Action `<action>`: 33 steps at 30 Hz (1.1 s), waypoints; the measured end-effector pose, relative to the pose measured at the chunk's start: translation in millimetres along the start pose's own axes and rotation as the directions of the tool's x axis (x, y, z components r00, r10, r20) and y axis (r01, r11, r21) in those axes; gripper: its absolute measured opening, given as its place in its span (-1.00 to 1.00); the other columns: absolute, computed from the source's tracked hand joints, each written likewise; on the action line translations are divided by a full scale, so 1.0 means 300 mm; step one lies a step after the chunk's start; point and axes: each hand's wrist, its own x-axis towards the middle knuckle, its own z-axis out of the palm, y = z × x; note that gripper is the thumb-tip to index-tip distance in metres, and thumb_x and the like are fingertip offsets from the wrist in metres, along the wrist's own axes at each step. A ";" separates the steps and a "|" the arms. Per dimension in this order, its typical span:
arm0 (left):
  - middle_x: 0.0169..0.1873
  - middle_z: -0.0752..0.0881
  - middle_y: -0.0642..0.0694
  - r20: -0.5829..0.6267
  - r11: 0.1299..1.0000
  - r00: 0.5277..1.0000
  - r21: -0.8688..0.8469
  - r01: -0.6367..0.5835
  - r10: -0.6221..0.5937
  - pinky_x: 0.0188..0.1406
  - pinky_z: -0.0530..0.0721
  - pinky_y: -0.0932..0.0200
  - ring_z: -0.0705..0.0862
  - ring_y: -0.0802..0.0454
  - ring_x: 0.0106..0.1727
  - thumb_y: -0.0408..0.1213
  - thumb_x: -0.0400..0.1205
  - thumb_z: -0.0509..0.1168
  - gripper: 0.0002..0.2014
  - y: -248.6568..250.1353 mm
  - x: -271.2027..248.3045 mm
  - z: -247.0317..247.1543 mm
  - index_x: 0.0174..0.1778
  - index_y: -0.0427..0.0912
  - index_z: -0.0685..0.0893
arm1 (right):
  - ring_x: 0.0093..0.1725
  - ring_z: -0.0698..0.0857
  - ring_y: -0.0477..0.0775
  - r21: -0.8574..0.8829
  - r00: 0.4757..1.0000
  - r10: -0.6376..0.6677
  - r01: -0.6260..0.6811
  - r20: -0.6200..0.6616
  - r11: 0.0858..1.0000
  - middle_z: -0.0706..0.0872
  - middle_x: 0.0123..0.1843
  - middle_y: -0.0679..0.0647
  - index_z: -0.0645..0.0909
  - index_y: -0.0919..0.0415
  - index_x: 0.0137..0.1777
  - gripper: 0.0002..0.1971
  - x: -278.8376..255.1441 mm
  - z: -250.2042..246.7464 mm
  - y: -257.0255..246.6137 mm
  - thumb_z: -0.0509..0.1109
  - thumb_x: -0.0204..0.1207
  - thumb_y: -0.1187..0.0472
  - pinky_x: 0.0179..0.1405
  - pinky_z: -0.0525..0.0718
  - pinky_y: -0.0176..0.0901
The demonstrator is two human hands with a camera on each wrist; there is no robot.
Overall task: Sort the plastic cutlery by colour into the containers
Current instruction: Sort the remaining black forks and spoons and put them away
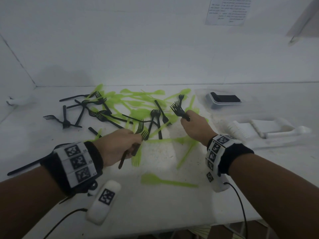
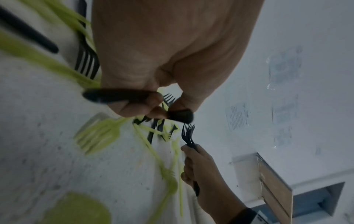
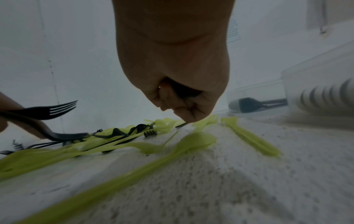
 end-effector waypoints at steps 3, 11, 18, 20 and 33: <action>-0.40 0.35 -0.09 0.059 0.991 0.998 -0.134 0.015 -0.007 -0.31 0.37 0.12 0.32 0.04 -0.40 -0.44 0.68 0.23 -0.79 0.006 0.015 -0.018 -0.28 -0.20 0.45 | -0.22 0.66 0.18 -0.081 0.999 -0.038 0.035 -0.031 0.996 0.71 -0.15 0.12 0.56 0.22 0.01 -0.81 0.042 -0.017 0.020 0.22 0.72 0.12 -0.21 0.66 0.05; -0.34 0.26 -0.09 -0.136 0.977 0.989 -0.209 0.037 -0.066 -0.38 0.38 0.11 0.26 0.02 -0.38 -0.49 0.64 0.14 -0.78 0.075 0.133 0.069 -0.29 -0.15 0.36 | -0.25 0.60 0.09 -0.177 0.994 -0.109 0.103 -0.026 0.979 0.61 -0.28 -0.01 0.56 0.13 -0.14 -0.75 0.253 -0.067 0.084 0.24 0.74 0.06 -0.35 0.43 -0.10; -0.36 0.63 0.02 -0.154 0.703 0.886 0.673 -0.230 0.436 -0.50 0.43 0.24 0.50 0.08 -0.48 -0.14 0.78 0.24 -0.87 0.173 0.294 0.094 0.05 -0.12 0.58 | 0.16 0.71 0.16 -0.257 0.957 -0.152 0.216 0.247 0.942 0.73 0.17 0.05 0.68 0.04 0.36 -0.72 0.458 -0.051 0.082 0.38 0.68 0.11 0.09 0.63 -0.05; -0.30 0.67 0.07 -0.035 0.453 0.883 0.868 -0.206 0.468 -0.37 0.50 0.13 0.61 0.00 -0.33 -0.10 0.72 0.28 -0.87 0.195 0.349 0.081 0.12 0.00 0.66 | 0.10 0.72 0.16 -0.294 0.945 -0.137 0.226 0.296 0.929 0.71 0.06 0.03 0.68 0.07 0.25 -0.80 0.487 -0.040 0.088 0.33 0.71 0.08 -0.01 0.61 -0.04; 0.06 0.70 -0.11 0.343 -0.282 0.893 0.923 -0.263 0.290 -0.26 0.53 0.05 0.71 -0.18 -0.02 -0.19 0.81 0.10 -0.73 0.272 0.577 0.099 0.37 -0.08 0.58 | -0.08 0.61 0.18 -0.373 0.933 -0.091 0.227 0.349 0.900 0.56 -0.18 0.05 0.51 0.21 0.02 -0.95 0.540 -0.021 0.106 0.27 0.69 0.23 -0.14 0.52 -0.08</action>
